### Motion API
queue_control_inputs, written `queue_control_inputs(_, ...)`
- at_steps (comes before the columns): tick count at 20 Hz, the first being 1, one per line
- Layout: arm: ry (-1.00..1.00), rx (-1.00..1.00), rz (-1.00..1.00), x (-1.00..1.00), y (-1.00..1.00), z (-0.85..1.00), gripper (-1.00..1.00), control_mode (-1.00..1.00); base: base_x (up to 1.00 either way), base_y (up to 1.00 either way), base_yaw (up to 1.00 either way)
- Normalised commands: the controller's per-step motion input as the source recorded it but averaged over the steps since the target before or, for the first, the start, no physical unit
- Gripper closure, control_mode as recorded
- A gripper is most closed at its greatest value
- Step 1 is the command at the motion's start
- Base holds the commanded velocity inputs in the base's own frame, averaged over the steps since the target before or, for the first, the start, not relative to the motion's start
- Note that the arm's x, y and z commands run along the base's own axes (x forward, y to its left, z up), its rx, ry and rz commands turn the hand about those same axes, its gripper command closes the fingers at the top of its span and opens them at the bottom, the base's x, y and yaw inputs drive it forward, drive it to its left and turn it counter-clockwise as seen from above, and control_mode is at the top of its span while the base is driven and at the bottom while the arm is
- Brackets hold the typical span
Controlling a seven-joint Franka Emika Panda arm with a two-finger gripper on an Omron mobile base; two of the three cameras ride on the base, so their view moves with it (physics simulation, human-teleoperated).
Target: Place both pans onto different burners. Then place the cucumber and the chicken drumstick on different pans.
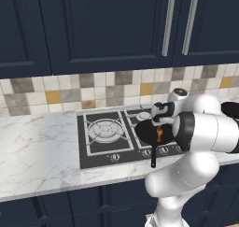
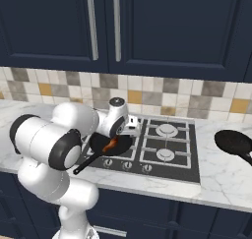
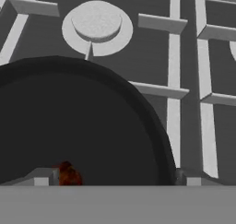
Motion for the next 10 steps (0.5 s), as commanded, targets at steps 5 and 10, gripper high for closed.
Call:
queue_control_inputs(5,0.0,0.0,0.0,-0.09,-0.29,0.01,-1.0,-1.0,0.0,0.0,0.0)
queue_control_inputs(10,0.0,-0.02,0.0,-0.01,-0.09,0.09,-1.0,-1.0,0.0,0.0,0.0)
